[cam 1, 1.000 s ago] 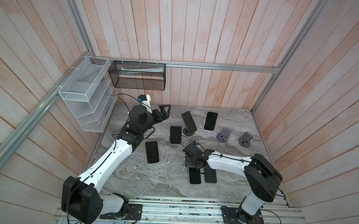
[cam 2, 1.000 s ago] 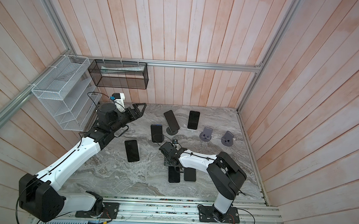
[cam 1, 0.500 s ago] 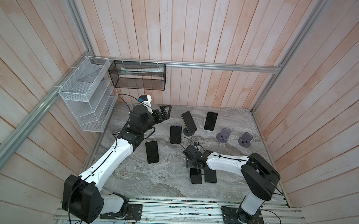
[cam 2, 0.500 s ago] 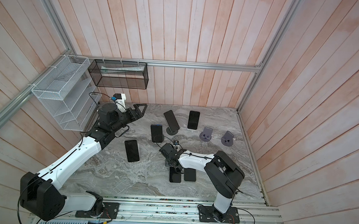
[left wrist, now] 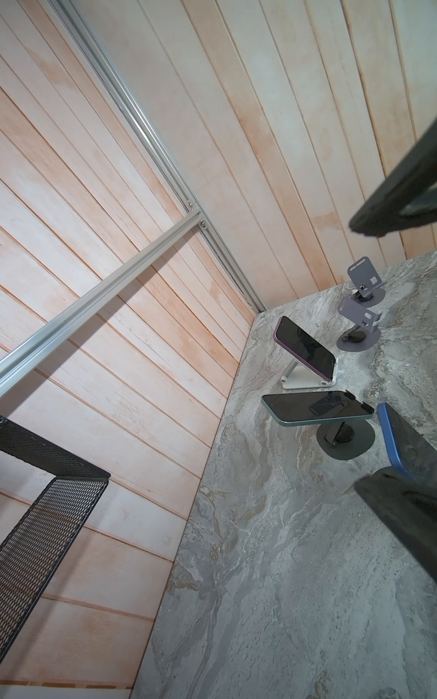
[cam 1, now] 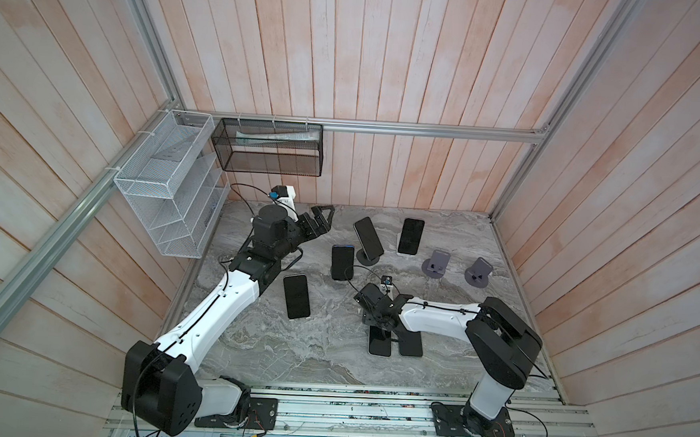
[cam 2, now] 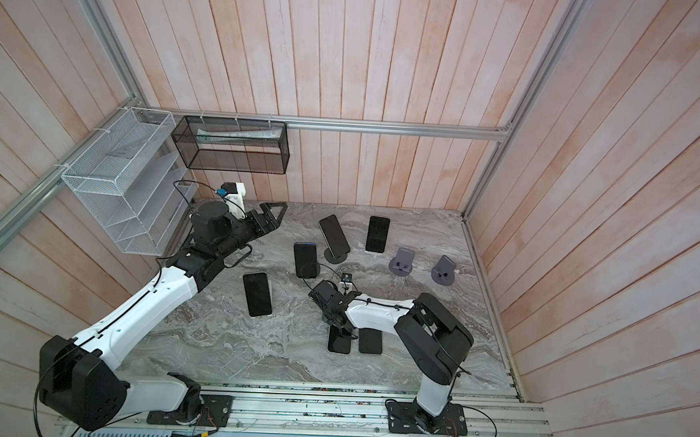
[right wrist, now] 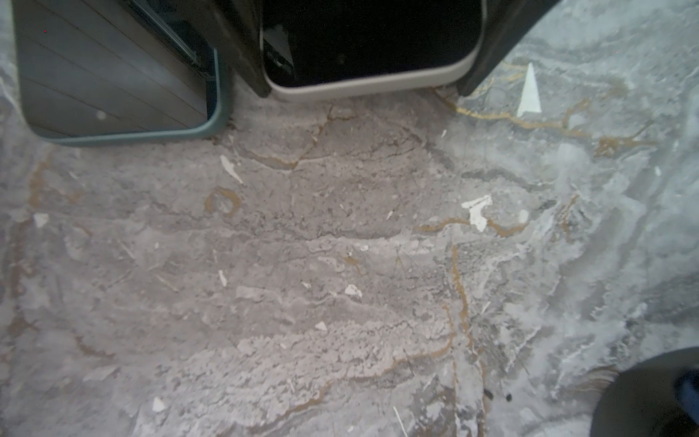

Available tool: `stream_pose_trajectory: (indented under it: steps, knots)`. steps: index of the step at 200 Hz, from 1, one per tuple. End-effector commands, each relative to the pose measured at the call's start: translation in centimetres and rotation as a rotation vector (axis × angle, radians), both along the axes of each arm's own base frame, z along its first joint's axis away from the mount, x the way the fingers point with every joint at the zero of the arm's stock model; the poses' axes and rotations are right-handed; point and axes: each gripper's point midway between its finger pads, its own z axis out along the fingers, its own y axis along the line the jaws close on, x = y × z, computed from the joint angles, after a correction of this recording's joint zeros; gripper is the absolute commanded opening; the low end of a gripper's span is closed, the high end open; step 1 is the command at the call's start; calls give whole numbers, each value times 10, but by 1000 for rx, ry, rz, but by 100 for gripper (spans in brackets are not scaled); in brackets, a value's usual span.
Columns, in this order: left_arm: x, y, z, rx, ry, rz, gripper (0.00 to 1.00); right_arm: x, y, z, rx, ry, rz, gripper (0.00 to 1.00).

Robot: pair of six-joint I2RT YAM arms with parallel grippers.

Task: Remove the phone from the phone stand
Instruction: 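Lower the white-framed phone flat onto the table beside the teal phone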

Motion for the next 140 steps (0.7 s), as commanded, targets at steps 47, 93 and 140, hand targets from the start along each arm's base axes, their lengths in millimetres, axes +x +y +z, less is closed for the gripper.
stream_pose_trajectory:
  steps: [47,93,140]
  knots:
    - [-2,1,3,-10,-16,-5,100,-17,-21,-27,-94,66,-38,76]
    - [-1,-2,0,-13,-7,-14,100,-15,-15,-27,-94,67,-32,77]
    - [-1,-4,-3,-12,0,-17,100,-13,-15,-23,-105,58,-30,78]
